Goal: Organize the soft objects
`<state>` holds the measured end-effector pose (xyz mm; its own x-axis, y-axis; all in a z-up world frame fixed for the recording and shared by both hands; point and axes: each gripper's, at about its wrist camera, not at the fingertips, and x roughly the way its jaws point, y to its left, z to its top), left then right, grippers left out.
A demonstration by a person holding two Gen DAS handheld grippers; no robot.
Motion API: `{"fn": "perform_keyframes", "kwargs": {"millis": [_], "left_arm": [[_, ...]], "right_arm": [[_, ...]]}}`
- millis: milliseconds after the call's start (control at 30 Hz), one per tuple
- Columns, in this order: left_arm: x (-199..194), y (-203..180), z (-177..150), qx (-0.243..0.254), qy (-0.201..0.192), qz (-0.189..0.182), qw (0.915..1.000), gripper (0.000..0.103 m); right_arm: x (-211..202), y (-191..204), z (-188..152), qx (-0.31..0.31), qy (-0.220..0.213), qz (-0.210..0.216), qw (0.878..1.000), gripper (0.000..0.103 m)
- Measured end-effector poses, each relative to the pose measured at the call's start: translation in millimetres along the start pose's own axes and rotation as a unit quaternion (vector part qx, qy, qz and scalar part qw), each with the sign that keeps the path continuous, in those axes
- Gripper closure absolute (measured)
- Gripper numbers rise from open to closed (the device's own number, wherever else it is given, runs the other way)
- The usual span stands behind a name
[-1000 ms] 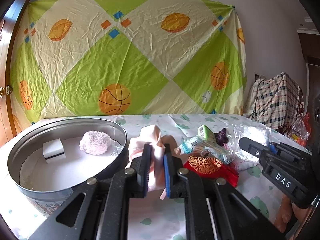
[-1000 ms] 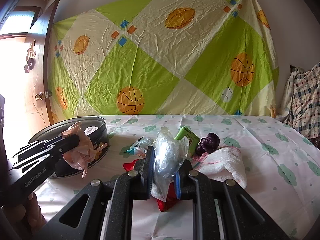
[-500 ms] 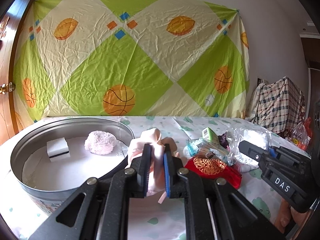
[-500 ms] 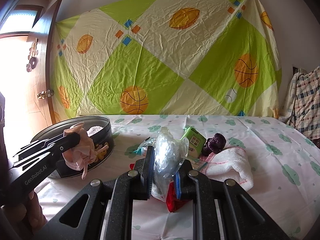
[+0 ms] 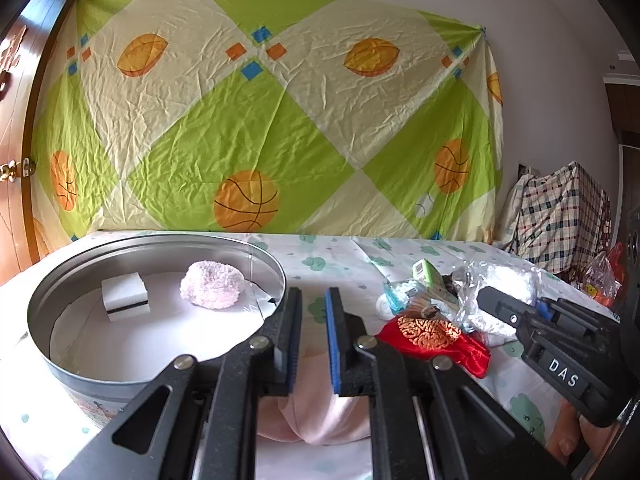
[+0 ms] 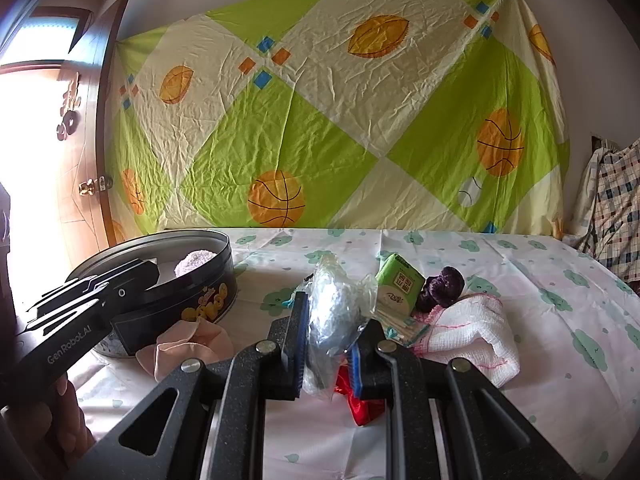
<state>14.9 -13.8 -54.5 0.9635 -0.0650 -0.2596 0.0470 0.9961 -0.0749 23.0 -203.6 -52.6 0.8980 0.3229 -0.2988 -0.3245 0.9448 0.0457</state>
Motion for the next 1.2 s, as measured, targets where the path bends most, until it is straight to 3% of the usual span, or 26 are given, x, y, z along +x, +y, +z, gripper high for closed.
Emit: {"fn": "perform_keyframes", "kwargs": {"millis": [200, 300, 333, 367, 467, 600, 700, 800, 833, 1000, 1200], "left_arm": [[-5.4, 6.6, -2.8, -0.002, 0.009, 0.005, 0.9999, 0.091], [-6.4, 3.6, -3.9, 0.008, 0.028, -0.008, 0.9995, 0.057], [-6.6, 0.7, -4.7, 0.013, 0.033, -0.009, 0.9993, 0.039], [-6.7, -3.0, -5.8, 0.018, 0.036, -0.01, 0.9991, 0.034], [-4.9, -18.4, -10.2, 0.041, 0.047, -0.022, 0.9978, 0.035], [9.5, -39.2, -19.9, 0.083, 0.095, -0.025, 0.9917, 0.035], [20.6, -42.1, -26.3, 0.085, 0.131, -0.016, 0.9877, 0.044], [28.0, -36.3, -26.9, 0.064, 0.153, -0.024, 0.9859, 0.081], [30.2, -35.5, -27.9, 0.062, 0.16, -0.023, 0.9849, 0.097], [35.5, -30.0, -33.1, 0.043, 0.18, -0.037, 0.9821, 0.1], [10.3, -26.1, -16.4, 0.033, 0.119, -0.041, 0.9915, 0.101]], "right_arm": [[-2.0, -2.5, 0.0, 0.009, -0.003, 0.008, 1.0, 0.085], [-5.1, -7.1, -0.3, 0.022, -0.008, 0.012, 1.0, 0.084], [-6.2, -8.6, -0.1, 0.024, -0.01, 0.013, 1.0, 0.084], [-7.3, -9.4, -0.3, 0.025, -0.012, 0.014, 1.0, 0.084], [-8.0, -10.4, -0.4, 0.027, -0.014, 0.018, 0.999, 0.084], [-9.8, -12.2, -1.3, 0.029, -0.018, 0.021, 0.999, 0.084], [-10.8, -12.6, -2.4, 0.028, -0.02, 0.023, 0.999, 0.084], [-10.3, -12.8, -2.2, 0.027, -0.02, 0.024, 0.999, 0.084], [-10.4, -12.6, -2.2, 0.027, -0.02, 0.024, 0.999, 0.084], [-10.8, -12.3, -2.7, 0.026, -0.019, 0.023, 0.999, 0.084], [-11.6, -13.1, -1.6, 0.029, -0.022, 0.027, 0.999, 0.084]]}}
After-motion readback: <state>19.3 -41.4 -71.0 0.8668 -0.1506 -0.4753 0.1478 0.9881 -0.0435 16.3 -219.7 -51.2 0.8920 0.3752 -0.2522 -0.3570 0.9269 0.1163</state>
